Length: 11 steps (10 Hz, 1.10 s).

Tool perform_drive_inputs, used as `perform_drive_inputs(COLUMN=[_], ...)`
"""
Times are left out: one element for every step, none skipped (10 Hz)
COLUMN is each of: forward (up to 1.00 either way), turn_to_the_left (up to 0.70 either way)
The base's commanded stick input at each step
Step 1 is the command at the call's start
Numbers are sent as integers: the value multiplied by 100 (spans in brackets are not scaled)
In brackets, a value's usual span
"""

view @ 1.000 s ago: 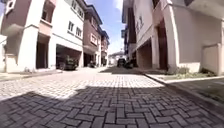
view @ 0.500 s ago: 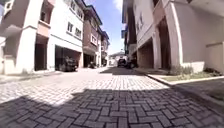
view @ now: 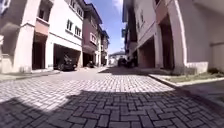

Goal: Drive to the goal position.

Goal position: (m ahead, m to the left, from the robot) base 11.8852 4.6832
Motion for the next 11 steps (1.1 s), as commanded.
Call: perform_drive_inputs(forward=[50, 50, 50, 50, 50, 50, 50, 50, 50, 50, 50], turn_to_the_left=[0, 0, 0, 0, 0, 0, 0, 0, 0, 0, 0])
